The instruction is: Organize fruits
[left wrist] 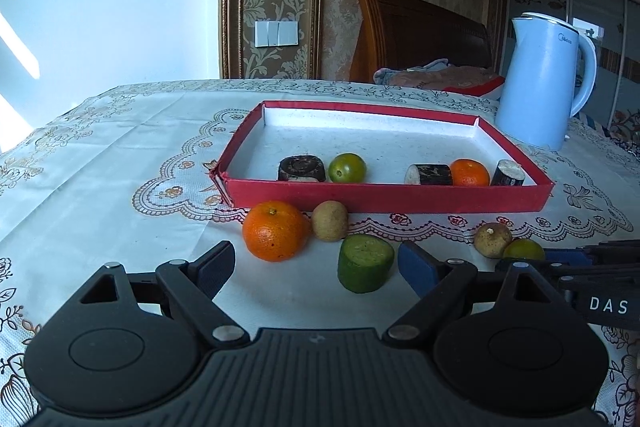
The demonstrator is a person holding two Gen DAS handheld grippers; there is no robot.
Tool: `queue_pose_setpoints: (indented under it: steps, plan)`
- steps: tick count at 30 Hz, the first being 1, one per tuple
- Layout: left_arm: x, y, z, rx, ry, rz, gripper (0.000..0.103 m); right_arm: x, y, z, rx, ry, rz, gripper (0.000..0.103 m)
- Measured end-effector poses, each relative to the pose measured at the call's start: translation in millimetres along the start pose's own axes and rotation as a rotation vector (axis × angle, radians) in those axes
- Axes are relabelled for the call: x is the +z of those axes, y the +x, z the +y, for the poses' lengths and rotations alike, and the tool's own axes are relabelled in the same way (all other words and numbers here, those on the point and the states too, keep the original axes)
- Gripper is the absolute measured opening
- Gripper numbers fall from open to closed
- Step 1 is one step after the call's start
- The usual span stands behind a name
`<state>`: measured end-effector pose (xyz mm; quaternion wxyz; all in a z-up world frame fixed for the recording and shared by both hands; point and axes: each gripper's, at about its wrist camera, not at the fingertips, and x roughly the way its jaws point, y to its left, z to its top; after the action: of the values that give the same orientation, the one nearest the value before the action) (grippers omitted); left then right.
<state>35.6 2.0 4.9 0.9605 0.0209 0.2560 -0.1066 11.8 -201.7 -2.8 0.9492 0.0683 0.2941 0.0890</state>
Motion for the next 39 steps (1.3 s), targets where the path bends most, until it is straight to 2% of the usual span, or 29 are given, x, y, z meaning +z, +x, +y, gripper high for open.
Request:
queue_pose_setpoints:
  steps: [5, 12, 18, 26, 30, 33, 35, 39]
  plan:
    - [2, 10, -12, 0.001, 0.034, 0.043, 0.089, 0, 1, -1, 0.004, 0.007, 0.001, 0.031]
    - [7, 28, -20, 0.015, 0.019, 0.106, 0.089, 0, 0, -4, 0.009, 0.026, -0.005, 0.031]
    - [11, 35, -26, 0.049, 0.028, 0.119, 0.089, 0, 0, -4, 0.009, 0.032, -0.006, 0.031]
    - [11, 35, -21, 0.042, -0.011, 0.105, 0.087, -1, 0, -5, 0.004, 0.036, -0.009, 0.031]
    - [10, 33, -20, 0.045, -0.015, 0.095, 0.082, -1, -1, -5, 0.001, 0.037, -0.010, 0.031]
    - [8, 30, -20, 0.041, -0.013, 0.089, 0.070, -1, 0, -5, 0.001, 0.037, -0.008, 0.031]
    - [7, 31, -17, 0.017, -0.020, 0.103, 0.054, -1, 0, -5, 0.001, 0.037, -0.008, 0.031]
    - [5, 31, -17, -0.004, -0.024, 0.108, 0.048, -1, 0, -5, 0.002, 0.038, -0.010, 0.031]
